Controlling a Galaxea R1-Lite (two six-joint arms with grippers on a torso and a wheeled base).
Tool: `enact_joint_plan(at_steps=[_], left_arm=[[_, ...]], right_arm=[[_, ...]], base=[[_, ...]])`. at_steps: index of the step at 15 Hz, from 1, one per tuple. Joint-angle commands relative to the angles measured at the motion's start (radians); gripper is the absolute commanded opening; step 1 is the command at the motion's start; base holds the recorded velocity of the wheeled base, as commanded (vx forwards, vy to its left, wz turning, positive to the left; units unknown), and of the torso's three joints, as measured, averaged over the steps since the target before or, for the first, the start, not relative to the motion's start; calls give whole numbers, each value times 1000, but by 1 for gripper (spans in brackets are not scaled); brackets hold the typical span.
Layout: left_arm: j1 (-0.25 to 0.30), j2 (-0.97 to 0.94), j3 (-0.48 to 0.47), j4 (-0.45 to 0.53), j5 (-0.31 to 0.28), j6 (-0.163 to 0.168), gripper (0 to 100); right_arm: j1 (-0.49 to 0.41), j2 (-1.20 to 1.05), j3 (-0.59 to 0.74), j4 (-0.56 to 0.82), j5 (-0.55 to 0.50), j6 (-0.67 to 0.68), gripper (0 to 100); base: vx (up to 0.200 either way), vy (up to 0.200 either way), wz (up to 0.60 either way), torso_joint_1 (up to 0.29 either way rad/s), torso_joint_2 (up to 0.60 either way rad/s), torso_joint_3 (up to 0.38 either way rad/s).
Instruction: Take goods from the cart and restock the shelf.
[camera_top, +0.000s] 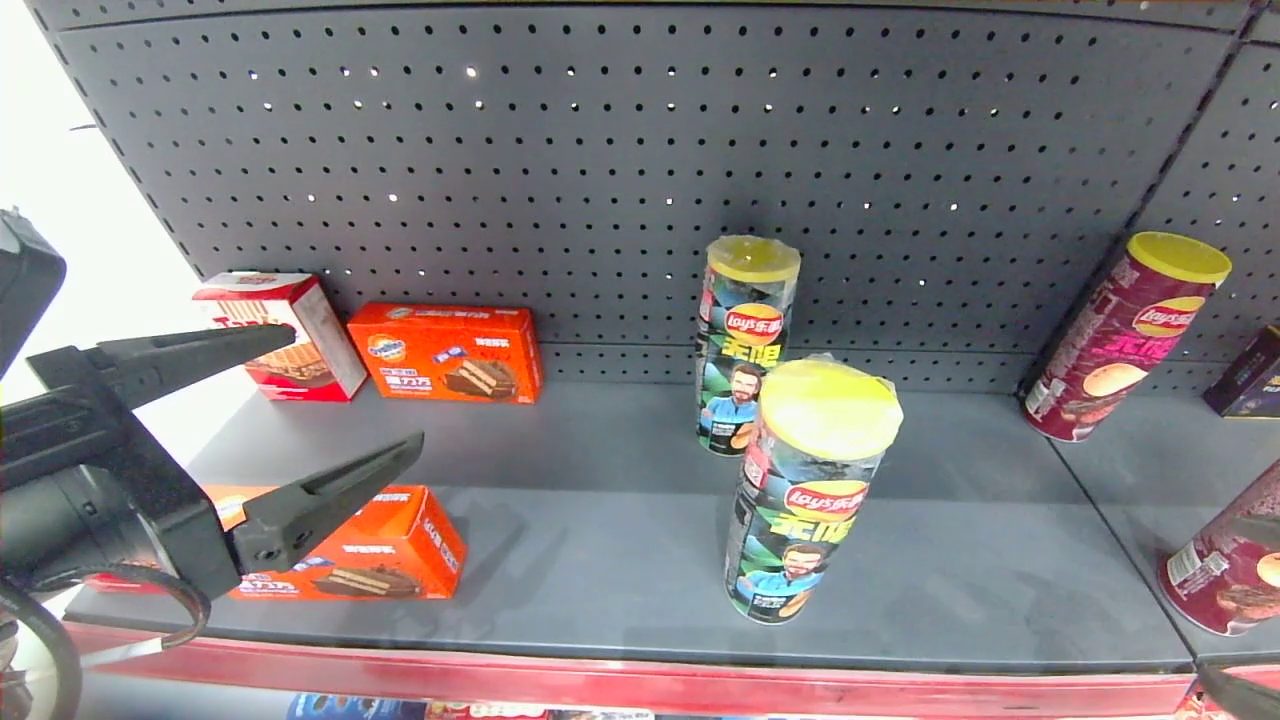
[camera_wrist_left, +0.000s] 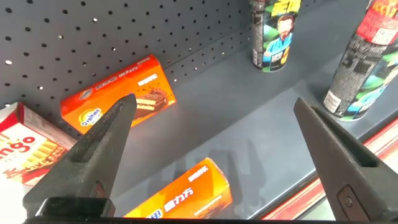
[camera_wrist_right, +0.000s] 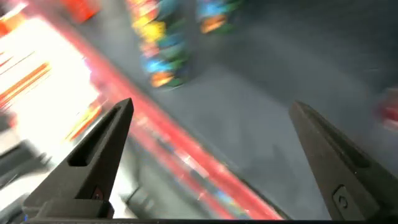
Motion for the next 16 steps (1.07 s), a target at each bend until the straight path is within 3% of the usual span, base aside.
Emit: enact_joint_plan(at_steps=[1, 6, 8, 16], left_arm=[[2, 5, 0, 0, 0, -3, 100], [4, 5, -3, 0, 2, -16, 100], [4, 4, -6, 0, 0, -16, 100], [4, 4, -15, 6, 17, -16, 100]], right_arm=[[146, 152, -3, -7, -26, 0, 100], [203, 311, 43, -143, -55, 8, 100], [210, 396, 58, -234, -183, 65, 100], [200, 495, -8, -240, -382, 100, 100]], base=[[0, 0, 0, 0, 0, 0], [0, 0, 0, 0, 0, 0], [0, 0, 0, 0, 0, 0], [0, 0, 0, 0, 0, 0]])
